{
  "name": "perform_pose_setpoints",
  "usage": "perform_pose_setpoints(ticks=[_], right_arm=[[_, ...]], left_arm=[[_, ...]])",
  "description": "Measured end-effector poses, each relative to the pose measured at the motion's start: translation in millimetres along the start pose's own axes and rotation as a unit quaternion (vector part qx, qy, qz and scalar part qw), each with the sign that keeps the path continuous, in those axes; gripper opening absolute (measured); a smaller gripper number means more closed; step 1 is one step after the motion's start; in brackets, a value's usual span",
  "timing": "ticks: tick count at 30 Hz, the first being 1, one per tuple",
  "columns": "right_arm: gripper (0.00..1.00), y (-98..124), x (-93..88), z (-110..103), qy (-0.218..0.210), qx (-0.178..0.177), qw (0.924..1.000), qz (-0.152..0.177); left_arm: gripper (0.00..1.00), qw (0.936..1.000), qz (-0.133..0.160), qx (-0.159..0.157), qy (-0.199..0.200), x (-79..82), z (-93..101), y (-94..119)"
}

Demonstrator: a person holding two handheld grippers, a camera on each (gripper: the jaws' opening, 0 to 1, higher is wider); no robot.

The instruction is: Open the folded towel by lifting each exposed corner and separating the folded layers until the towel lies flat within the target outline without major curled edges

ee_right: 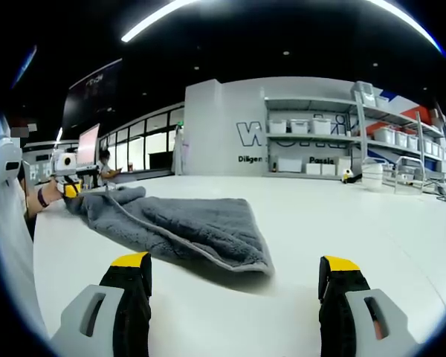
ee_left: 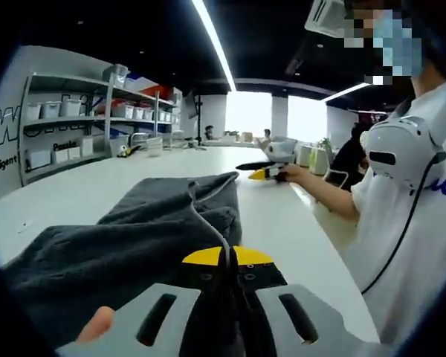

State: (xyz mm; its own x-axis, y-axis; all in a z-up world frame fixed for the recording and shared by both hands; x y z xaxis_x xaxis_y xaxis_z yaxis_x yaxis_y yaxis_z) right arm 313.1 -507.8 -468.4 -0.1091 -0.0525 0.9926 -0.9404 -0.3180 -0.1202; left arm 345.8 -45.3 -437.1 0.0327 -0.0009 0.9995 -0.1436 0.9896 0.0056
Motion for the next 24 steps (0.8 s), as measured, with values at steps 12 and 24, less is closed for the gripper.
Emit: perform_pose_setpoints(ticks=[12,24], right_arm=[[0.95,1,-0.1,0,0.000,-0.001,1.0000,0.000],[0.95,1,0.1,-1,0.001,0.000,1.0000,0.001]], left_arm=[[0.03,0.9957,-0.012,-0.091,0.012,-8.8,34.1,3],[0.03,0.9896,-0.050,-0.134,0.016,-22.3,49.5,5]])
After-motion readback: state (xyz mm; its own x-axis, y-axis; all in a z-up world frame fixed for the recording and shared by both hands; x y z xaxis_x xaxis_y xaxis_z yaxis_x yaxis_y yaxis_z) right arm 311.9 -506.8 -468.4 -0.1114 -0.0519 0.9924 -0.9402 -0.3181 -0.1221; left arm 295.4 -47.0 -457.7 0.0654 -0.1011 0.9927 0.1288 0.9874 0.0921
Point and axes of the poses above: the point that each gripper's makers call its tool centre point, and the gripper's own axes: y roughly backward along the fingers, z roughly to its right, x roughly out of its top, the point moved 5 cm from there along y, roughly backward along the fingers, and after that the axes turned 15 degrees about z, right-handed, at the moved point
